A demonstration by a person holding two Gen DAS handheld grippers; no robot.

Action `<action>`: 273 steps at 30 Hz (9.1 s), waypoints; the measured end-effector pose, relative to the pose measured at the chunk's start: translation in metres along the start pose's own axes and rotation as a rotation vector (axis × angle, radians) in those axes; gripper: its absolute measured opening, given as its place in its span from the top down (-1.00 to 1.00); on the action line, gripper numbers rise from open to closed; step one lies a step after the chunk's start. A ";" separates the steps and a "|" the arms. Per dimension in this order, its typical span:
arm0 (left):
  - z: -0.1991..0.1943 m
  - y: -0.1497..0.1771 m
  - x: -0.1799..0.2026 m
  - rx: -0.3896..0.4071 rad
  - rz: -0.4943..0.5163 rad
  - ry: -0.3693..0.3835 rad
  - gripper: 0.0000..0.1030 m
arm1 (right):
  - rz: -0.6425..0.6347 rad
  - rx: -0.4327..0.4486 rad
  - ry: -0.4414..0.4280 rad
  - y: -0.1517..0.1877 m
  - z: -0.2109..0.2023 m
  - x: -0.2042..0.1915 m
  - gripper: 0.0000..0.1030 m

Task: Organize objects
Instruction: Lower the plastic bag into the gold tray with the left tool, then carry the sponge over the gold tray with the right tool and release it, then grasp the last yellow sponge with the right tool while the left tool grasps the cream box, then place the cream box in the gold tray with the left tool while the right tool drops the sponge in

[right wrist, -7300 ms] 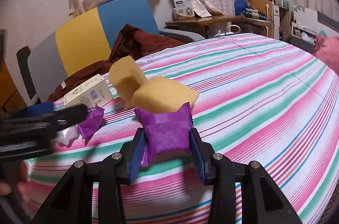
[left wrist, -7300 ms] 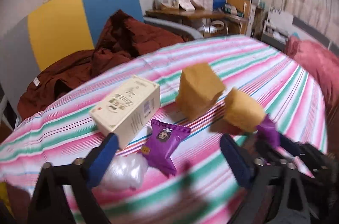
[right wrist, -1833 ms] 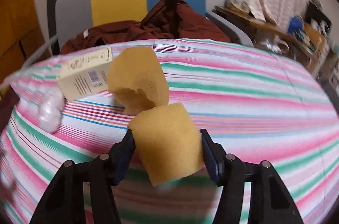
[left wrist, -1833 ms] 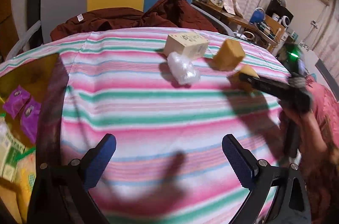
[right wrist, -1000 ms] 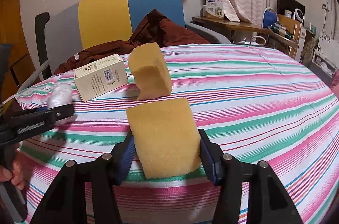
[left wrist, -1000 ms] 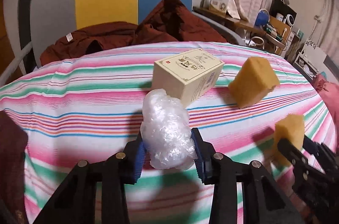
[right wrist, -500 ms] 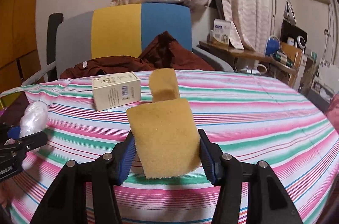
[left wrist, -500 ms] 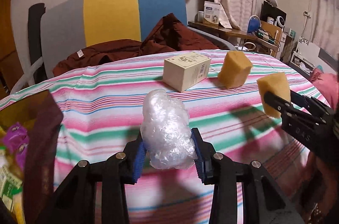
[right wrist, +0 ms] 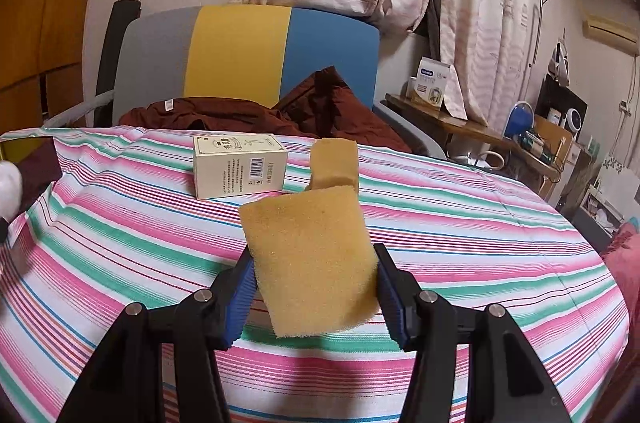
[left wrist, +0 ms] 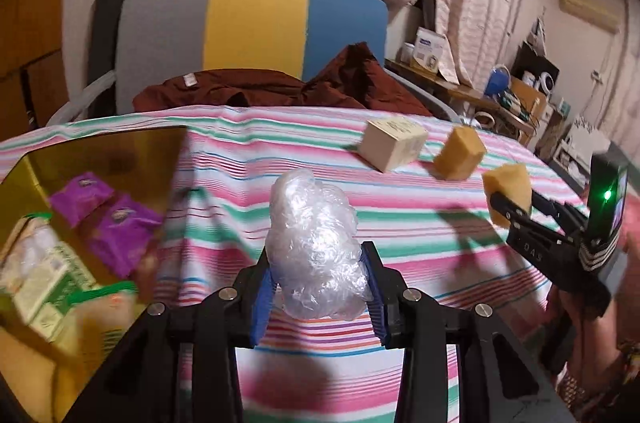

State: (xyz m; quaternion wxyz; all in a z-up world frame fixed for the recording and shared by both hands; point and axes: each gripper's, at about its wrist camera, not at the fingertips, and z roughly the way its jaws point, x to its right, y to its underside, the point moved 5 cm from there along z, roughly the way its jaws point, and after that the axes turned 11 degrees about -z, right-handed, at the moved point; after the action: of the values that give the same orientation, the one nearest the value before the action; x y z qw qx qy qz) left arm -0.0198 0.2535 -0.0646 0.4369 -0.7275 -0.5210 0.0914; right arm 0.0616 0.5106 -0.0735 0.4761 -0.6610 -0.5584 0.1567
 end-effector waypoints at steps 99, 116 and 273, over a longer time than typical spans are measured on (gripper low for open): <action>-0.154 -0.028 -0.259 0.131 -0.390 -0.443 -0.90 | -0.208 -0.155 -0.637 -0.156 -0.019 -0.356 -0.39; -0.148 -0.021 -0.237 0.115 -0.356 -0.402 -0.98 | -0.056 -0.105 -0.572 -0.144 -0.042 -0.279 -0.39; -0.093 -0.048 -0.221 0.121 -0.347 -0.256 -0.72 | 0.100 0.159 -0.457 -0.104 -0.075 -0.144 0.23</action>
State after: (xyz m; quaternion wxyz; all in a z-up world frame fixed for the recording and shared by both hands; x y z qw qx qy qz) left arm -0.0948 0.0220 -0.0451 0.4193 -0.5819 -0.6831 0.1377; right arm 0.0090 0.3410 0.0008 0.3797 -0.5958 -0.6039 0.3690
